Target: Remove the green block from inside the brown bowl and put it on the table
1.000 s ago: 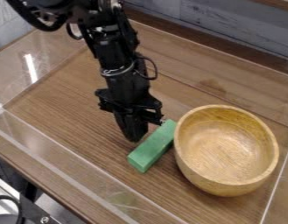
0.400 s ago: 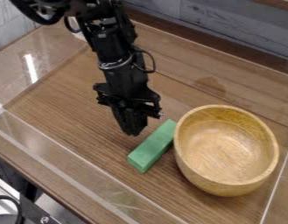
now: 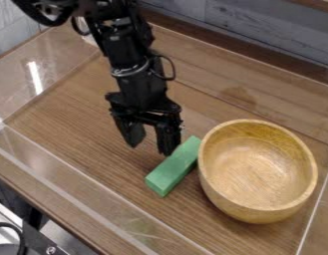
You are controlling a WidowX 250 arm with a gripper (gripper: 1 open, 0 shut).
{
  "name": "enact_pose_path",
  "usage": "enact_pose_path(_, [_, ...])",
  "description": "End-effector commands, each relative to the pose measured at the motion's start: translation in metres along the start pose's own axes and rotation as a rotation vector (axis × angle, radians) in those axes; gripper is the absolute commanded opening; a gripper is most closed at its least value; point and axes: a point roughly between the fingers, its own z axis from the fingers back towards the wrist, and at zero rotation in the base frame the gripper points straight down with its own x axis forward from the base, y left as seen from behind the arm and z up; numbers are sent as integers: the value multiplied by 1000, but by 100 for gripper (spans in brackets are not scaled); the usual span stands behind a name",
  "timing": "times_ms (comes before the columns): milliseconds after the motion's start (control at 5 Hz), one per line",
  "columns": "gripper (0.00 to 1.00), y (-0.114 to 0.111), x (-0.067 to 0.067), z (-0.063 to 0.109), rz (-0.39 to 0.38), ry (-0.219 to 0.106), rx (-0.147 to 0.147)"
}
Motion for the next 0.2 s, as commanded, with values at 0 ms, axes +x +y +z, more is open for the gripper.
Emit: enact_pose_path(0, [100, 3, 11, 13, 0, -52, 11])
